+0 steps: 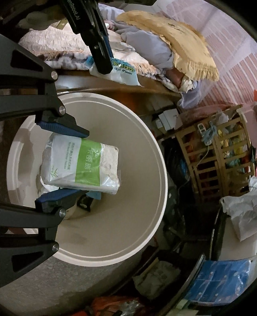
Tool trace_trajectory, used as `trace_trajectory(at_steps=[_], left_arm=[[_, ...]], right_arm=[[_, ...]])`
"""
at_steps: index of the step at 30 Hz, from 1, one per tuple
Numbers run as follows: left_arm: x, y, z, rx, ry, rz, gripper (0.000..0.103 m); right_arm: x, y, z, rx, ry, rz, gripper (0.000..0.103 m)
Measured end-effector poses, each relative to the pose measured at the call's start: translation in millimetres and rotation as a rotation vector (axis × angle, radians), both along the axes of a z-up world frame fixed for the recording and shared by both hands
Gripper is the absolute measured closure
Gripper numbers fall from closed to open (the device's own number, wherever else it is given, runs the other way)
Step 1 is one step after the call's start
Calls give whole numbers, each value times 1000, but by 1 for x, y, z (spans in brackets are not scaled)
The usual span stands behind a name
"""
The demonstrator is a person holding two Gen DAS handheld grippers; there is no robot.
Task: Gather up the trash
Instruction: 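Carry the candy packet and tissue pack over the white bucket and open both grippers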
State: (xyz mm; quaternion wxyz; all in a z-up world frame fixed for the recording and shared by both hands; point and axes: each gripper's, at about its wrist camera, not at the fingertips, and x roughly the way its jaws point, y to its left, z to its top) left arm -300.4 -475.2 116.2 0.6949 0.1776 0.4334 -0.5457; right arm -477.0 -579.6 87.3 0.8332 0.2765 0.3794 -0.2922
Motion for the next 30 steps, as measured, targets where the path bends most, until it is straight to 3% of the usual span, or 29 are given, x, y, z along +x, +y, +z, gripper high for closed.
trace_trajectory(at_steps=[14, 15, 17, 20, 30], left_arm=[[-4, -15, -7, -39, 54, -20, 73], [-4, -15, -7, -41, 54, -19, 71], [-3, -13, -7, -46, 58, -15, 58], [0, -9, -5, -51, 65, -6, 55], [5, 9, 2, -40, -3, 23, 55]], right_arm=[[-6, -14, -9, 11, 15, -55, 52], [-6, -14, -9, 13, 14, -60, 52], [-6, -16, -10, 20, 15, -67, 48], [-7, -17, -10, 24, 12, -71, 39], [-4, -10, -11, 23, 11, -40, 38]])
